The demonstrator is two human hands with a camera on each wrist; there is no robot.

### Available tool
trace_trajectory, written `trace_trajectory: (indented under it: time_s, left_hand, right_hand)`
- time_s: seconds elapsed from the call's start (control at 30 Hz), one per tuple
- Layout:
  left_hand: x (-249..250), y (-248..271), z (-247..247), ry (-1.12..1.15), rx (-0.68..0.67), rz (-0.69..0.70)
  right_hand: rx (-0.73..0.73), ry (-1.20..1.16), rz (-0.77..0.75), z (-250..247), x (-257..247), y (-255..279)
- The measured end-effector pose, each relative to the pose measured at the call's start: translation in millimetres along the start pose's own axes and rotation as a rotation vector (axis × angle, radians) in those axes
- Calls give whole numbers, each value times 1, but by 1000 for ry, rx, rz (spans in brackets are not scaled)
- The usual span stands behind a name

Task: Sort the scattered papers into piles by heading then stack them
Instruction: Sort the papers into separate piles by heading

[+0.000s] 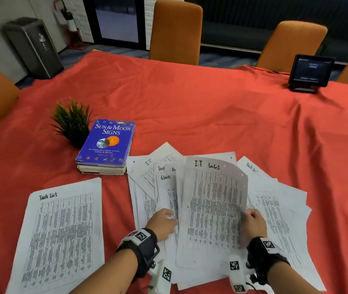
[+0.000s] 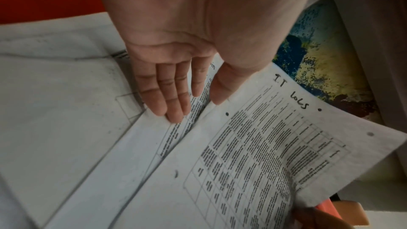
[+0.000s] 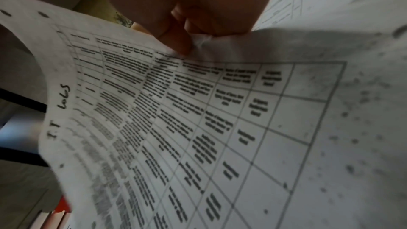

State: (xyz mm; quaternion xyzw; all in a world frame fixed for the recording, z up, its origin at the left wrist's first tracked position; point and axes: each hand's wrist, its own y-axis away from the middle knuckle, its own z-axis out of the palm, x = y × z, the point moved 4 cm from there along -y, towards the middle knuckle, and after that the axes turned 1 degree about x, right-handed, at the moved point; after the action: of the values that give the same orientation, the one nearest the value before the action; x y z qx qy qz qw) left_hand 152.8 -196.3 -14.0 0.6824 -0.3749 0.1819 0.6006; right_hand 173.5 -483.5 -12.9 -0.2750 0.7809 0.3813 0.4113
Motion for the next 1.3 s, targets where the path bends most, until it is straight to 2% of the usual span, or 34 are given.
trace_trajectory:
  time_s: [0.2, 0.33, 0.5, 0.63, 0.7, 0.83, 0.93, 1.0, 1.1, 1.23, 1.27, 1.3]
  left_hand:
    - [8, -3, 1, -83, 25, 141]
    - [13, 1, -5, -17, 69, 206]
    - [13, 3, -11, 128, 87, 195]
    - [13, 3, -13, 154, 99, 212]
    - [14, 4, -14, 158, 106, 214]
    - [14, 4, -16, 180, 114, 230]
    - [21, 3, -22, 221, 91, 282]
    - [21, -1, -30, 111, 139, 322]
    - [13, -4, -36, 109, 137, 275]
    - [11, 1, -34, 32, 71, 244]
    - [5, -1, -36, 88, 92, 219]
    - [-1, -1, -39, 278, 103, 185]
  right_hand:
    - [-191, -83, -10, 14, -7, 19]
    - [-267, -92, -90, 22, -9, 20]
    - [-294, -41, -148, 23, -12, 23]
    - [-402, 85, -231, 27, -14, 29]
    - [-457, 114, -217, 30, -15, 32]
    - [-420, 74, -180, 29, -23, 34]
    - [-515, -93, -20, 36, -19, 34]
    - [-556, -154, 10, 38, -20, 37]
    - [-614, -216, -5, 40, -25, 42]
    - [-602, 2, -264, 37, -29, 38]
    - [-612, -5, -265, 38, -32, 38]
    - [-633, -30, -222, 41, -35, 38]
